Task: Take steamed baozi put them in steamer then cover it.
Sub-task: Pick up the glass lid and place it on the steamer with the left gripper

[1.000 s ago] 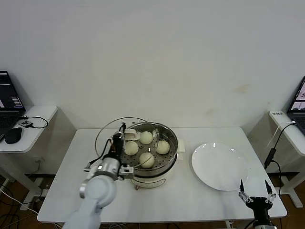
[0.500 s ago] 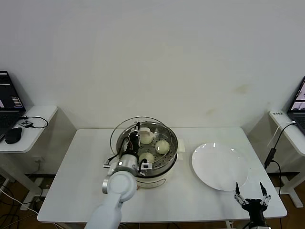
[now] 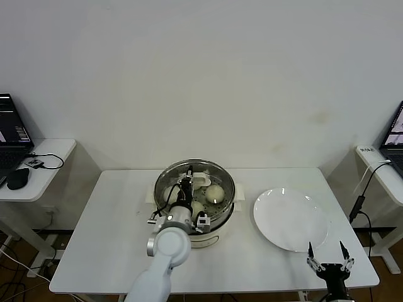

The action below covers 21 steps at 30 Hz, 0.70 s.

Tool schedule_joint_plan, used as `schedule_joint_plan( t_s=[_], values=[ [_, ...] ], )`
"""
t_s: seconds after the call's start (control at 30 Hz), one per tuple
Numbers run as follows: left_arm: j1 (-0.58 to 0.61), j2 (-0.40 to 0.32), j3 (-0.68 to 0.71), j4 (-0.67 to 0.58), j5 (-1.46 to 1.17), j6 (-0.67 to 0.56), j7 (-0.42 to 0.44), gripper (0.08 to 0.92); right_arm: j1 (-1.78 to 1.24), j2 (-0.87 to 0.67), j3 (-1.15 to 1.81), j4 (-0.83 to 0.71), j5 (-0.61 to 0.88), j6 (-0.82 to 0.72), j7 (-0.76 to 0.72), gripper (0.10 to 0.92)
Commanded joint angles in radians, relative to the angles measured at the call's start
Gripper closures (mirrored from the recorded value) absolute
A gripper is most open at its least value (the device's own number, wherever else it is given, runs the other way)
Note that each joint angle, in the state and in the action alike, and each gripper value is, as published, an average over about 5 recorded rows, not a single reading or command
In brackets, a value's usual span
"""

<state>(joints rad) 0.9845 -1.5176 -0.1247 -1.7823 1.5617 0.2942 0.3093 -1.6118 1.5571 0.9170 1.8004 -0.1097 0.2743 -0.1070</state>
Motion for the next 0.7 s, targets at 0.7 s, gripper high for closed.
schedule_joint_plan(
  t_s=[0.7],
  values=[
    [0.069,0.027,0.000,-0.108,-0.069,-0.025,-0.013,0.704,0.000,0.000,-0.014,-0.014,-0.019,0.007,-0.006,0.202]
  ],
)
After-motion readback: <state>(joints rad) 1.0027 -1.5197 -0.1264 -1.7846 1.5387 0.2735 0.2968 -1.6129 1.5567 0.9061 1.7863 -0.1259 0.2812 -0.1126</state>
